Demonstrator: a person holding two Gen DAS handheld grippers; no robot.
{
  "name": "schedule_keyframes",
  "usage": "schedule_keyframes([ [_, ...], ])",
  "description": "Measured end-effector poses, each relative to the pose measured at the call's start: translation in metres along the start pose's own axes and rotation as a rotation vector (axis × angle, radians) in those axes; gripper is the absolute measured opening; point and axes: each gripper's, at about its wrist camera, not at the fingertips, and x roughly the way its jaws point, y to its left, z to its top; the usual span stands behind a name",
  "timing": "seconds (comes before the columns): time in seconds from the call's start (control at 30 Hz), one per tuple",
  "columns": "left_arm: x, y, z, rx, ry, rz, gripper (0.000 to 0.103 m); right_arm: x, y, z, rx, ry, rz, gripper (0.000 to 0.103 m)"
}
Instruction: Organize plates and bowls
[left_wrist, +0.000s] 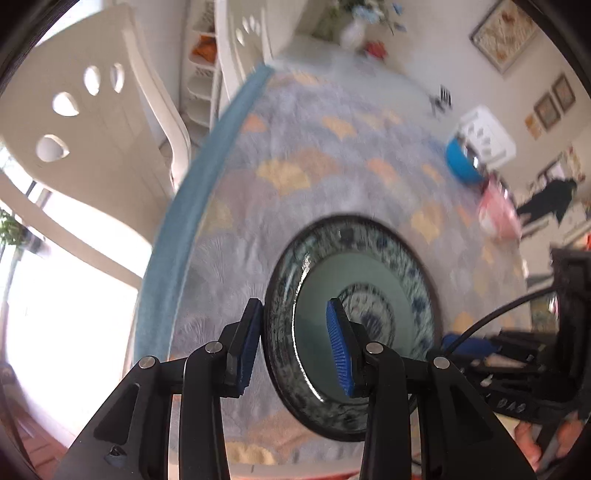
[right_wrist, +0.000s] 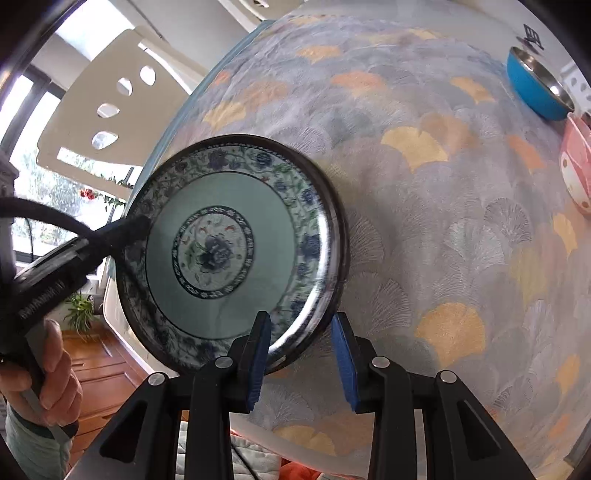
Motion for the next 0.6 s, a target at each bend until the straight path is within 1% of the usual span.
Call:
schedule_keyframes([
  [0.03,-0.001,0.003,0.002,-0.02,-0.006,-0.008,0.033,-0.002,-0.002,0.0,0.011,-0.01,-0.001,0.033],
  [0.07,0.001,0.005,0.005,-0.03,0.011,-0.015,0.033,-0.003,-0.003,0.001,0.013,-0.013,0.004,0.033],
  [0.2,0.007,0.003,0.008,-0.002,0.038,-0.002,0.033,-0.01,-0.008,0.0,0.033,-0.024,0.03,0.033],
  [0.27,0.004,-0.003,0.012,0.022,0.021,0.004,0.033,-0.017,-0.01,0.0,0.048,-0.044,0.037,0.033],
  [0.37,-0.002,-0.014,0.021,0.043,-0.006,-0.007,0.033,-0.031,-0.017,0.003,0.064,-0.086,0.044,0.033],
  [0.43,-0.007,-0.028,0.029,0.079,-0.031,-0.025,0.033,-0.044,-0.021,0.005,0.055,-0.119,0.038,0.033],
  [0.5,-0.011,-0.049,0.039,0.137,-0.05,-0.049,0.033,-0.053,-0.026,0.006,0.066,-0.14,0.037,0.033],
  [0.6,-0.011,-0.08,0.054,0.227,-0.059,-0.084,0.034,-0.066,-0.047,0.01,0.129,-0.146,0.049,0.034],
])
